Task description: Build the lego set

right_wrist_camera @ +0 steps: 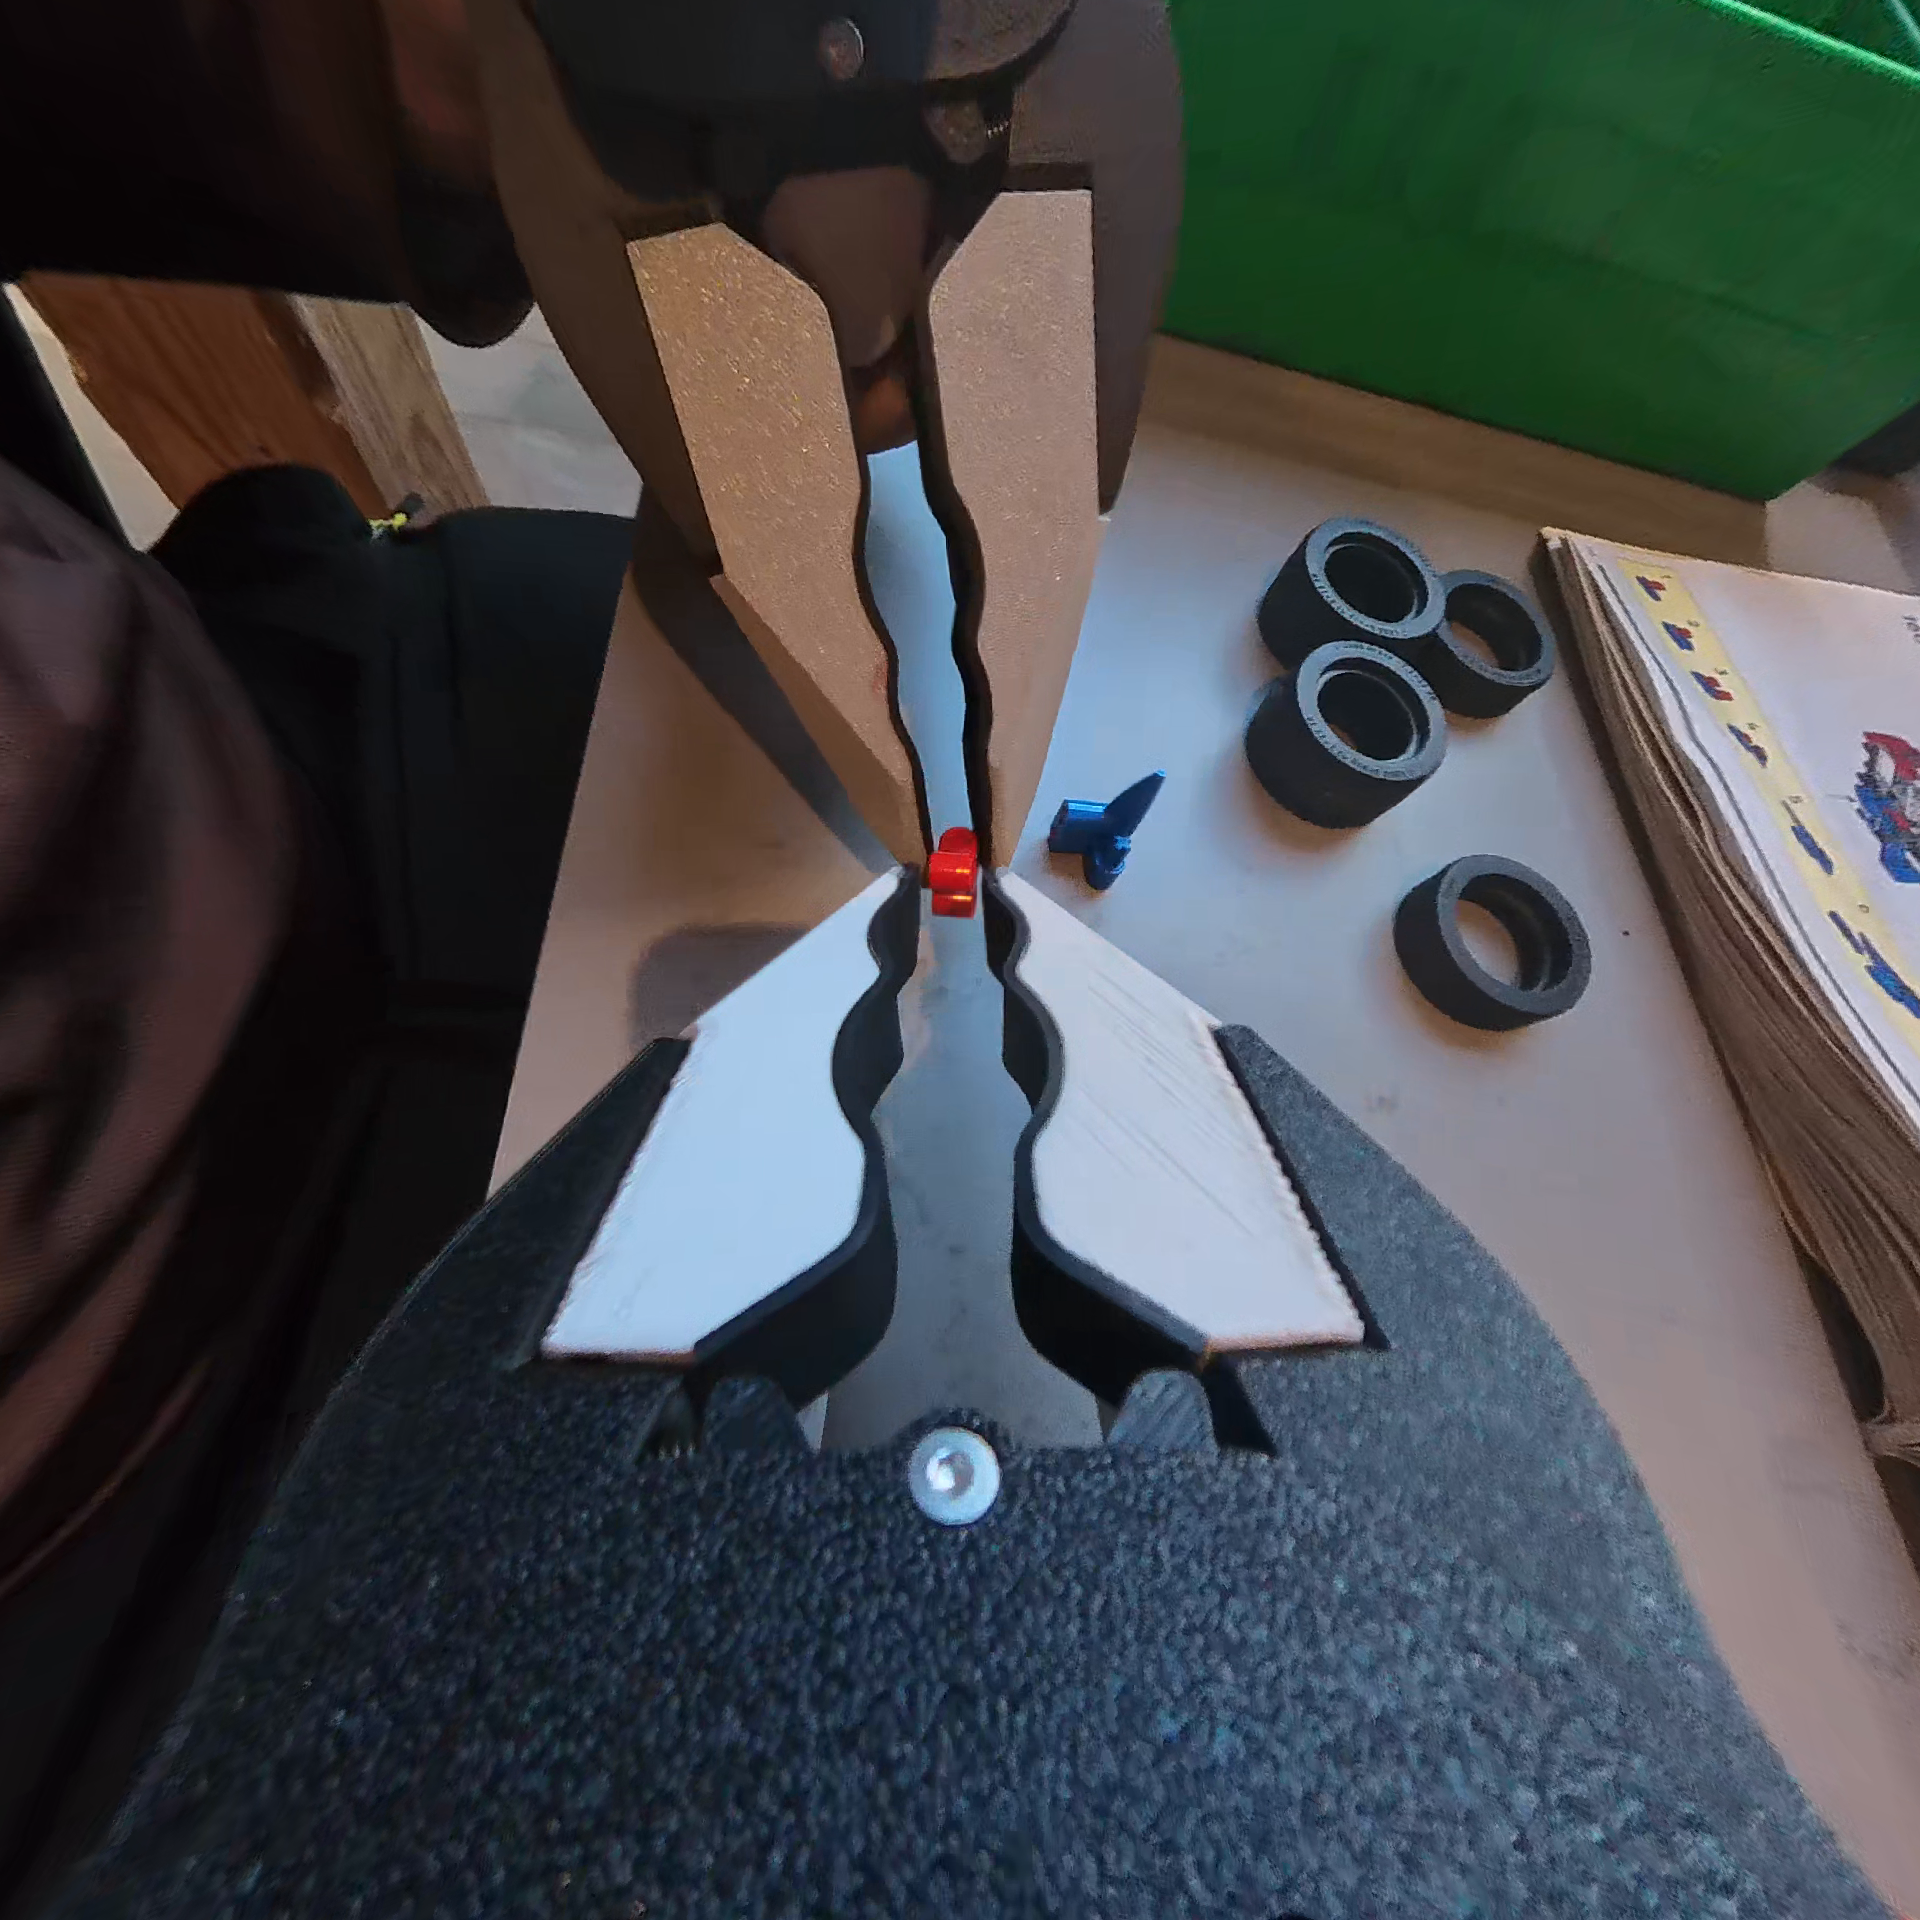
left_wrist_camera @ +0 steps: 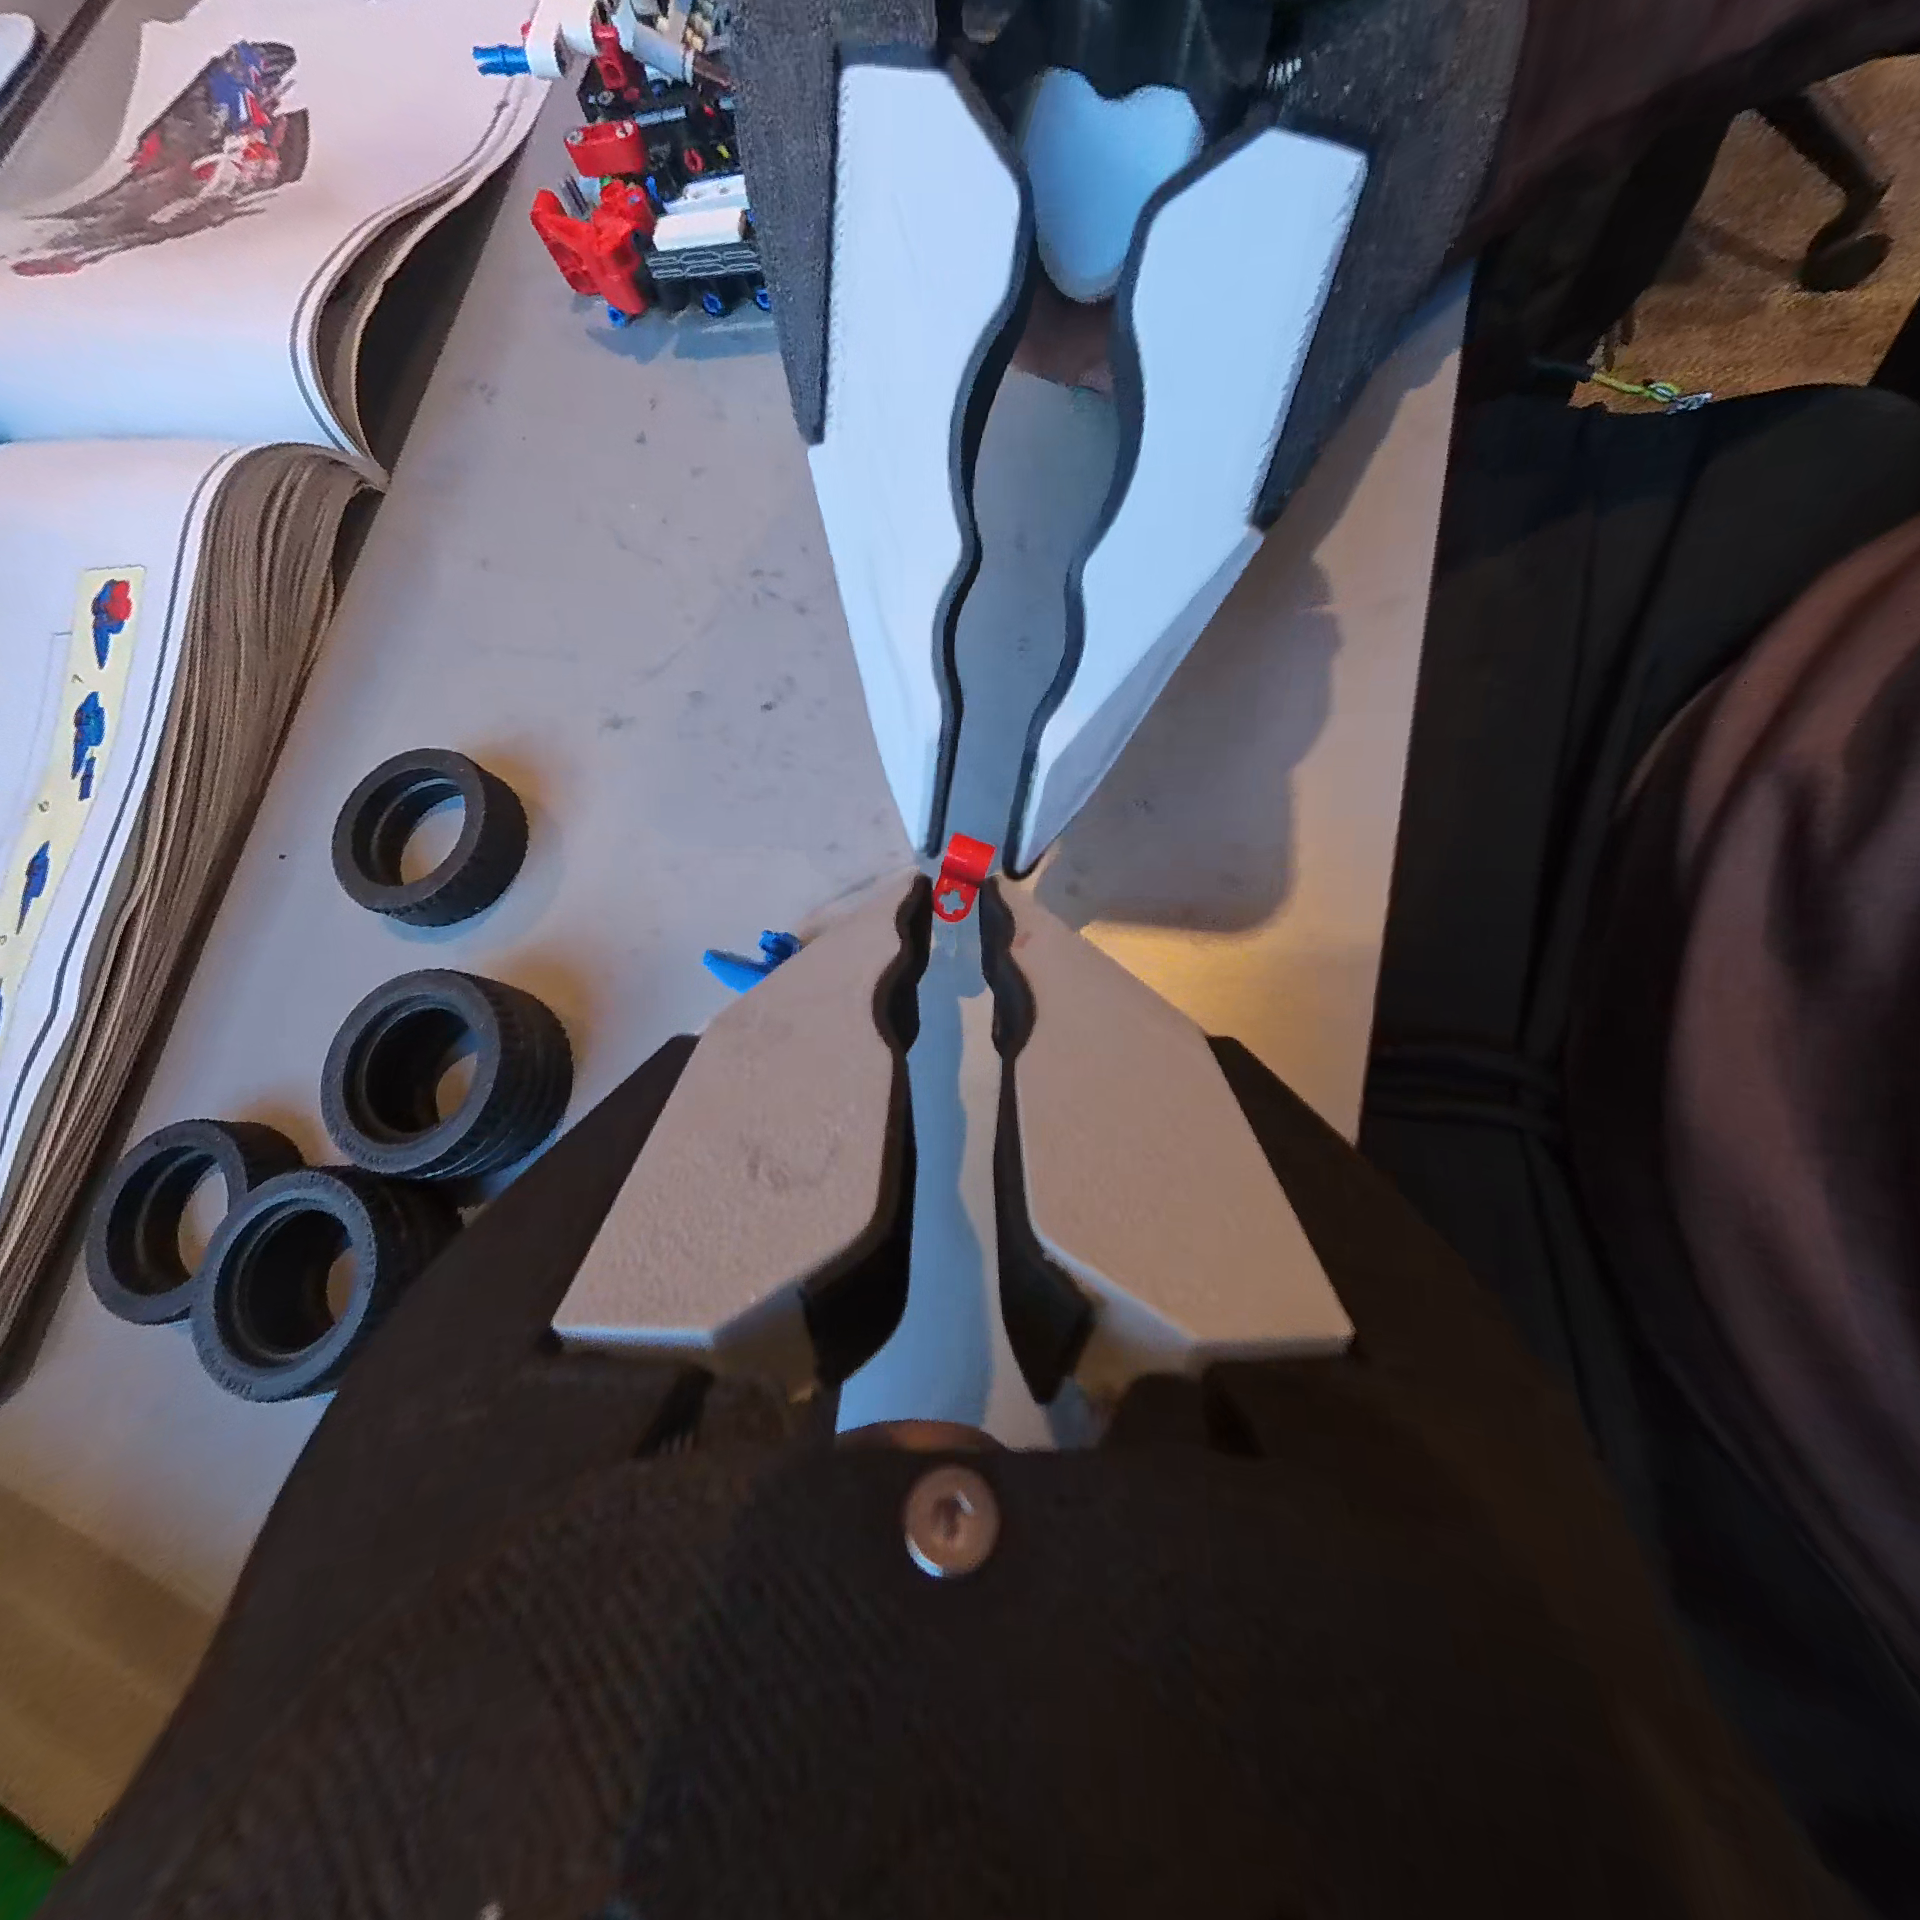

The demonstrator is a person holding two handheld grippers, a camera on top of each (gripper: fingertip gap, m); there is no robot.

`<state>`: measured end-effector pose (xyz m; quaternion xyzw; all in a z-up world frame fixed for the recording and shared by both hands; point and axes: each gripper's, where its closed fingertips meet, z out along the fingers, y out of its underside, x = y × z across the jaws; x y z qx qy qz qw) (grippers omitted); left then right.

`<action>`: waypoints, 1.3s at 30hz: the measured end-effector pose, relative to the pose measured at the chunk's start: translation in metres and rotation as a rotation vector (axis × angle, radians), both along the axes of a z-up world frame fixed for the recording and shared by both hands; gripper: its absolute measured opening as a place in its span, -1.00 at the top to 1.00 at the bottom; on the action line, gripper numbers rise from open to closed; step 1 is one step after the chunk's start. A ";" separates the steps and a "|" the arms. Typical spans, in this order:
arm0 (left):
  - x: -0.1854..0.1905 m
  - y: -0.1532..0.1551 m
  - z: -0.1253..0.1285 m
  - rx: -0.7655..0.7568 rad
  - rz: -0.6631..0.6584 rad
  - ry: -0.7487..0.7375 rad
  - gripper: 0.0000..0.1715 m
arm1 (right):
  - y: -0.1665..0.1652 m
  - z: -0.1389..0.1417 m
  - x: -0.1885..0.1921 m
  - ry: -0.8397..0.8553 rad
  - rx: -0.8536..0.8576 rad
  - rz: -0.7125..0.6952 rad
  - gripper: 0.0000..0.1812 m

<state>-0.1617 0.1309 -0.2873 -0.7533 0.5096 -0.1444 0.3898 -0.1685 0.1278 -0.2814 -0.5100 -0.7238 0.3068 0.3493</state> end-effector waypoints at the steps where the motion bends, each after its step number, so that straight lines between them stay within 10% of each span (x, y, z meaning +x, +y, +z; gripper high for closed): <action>1: -0.001 0.000 -0.001 -0.001 0.002 0.011 0.92 | -0.001 -0.001 0.000 -0.005 0.008 0.004 0.89; 25: -0.001 -0.007 -0.012 -0.030 -0.052 -0.007 0.94 | -0.004 -0.015 0.000 -0.078 -0.014 0.013 0.92; 39: -0.035 0.027 -0.011 -0.134 -0.023 -0.020 0.63 | 0.037 -0.013 -0.003 -0.105 -0.191 -0.133 0.92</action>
